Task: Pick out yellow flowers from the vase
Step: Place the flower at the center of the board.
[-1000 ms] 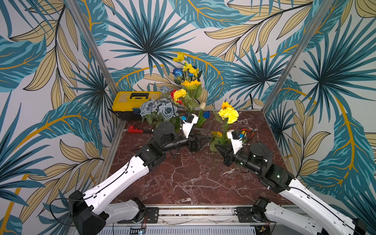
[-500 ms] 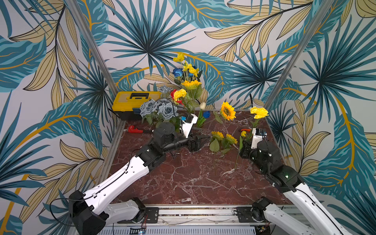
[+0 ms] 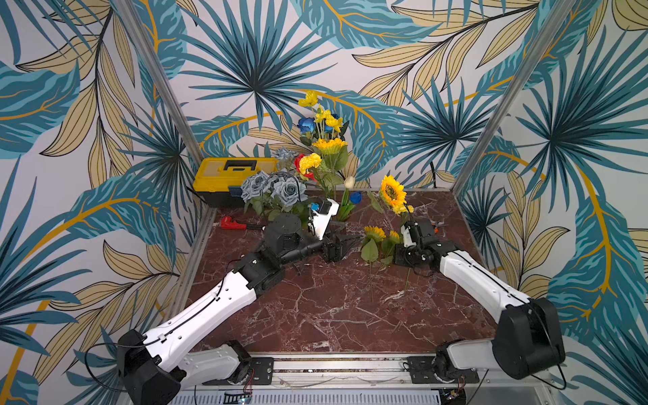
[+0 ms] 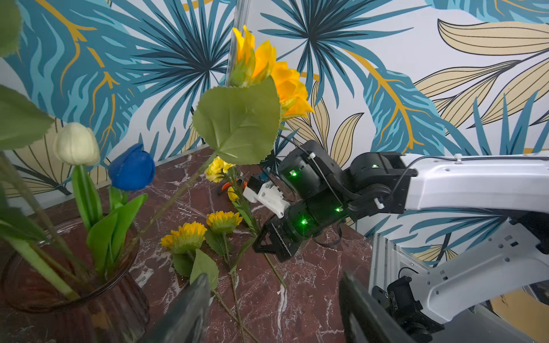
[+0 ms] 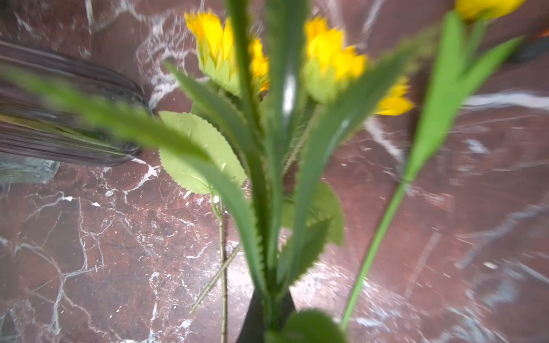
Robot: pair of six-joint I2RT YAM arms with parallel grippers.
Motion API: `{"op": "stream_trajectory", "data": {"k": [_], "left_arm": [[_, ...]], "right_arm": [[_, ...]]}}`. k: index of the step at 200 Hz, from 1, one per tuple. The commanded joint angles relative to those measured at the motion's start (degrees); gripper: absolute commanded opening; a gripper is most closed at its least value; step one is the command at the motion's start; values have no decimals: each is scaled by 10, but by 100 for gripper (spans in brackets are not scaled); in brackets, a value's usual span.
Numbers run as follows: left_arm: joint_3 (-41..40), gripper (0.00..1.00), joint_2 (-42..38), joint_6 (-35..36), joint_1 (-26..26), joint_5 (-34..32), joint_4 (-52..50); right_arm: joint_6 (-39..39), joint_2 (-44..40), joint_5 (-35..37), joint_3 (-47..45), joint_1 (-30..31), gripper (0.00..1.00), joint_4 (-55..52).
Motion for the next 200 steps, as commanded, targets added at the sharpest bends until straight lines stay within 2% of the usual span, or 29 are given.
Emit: {"op": "stream_trajectory", "data": {"k": [1, 40, 67, 102, 146, 169, 200], "left_arm": [[-7, 70, -17, 6, -1, -34, -1], [-12, 70, -14, 6, -2, -86, -1], [-9, 70, -7, 8, -1, -93, -1], [-8, 71, -1, 7, -2, -93, -1], [-2, 72, 7, 7, -2, -89, -1], [6, 72, 21, 15, -2, -92, -1], [25, 72, 49, 28, -2, -99, -1]], "right_arm": [[-16, 45, -46, 23, -2, 0, -17], [-19, 93, -38, 44, -2, 0, -26], [-22, 113, -38, 50, -3, 0, -34], [-24, 116, -35, 50, -3, 16, -39], [-21, 102, -22, 47, -4, 26, -44], [-16, 78, -22, 39, -4, 32, -42], [-5, 25, -16, 25, -4, 45, -41]]}}
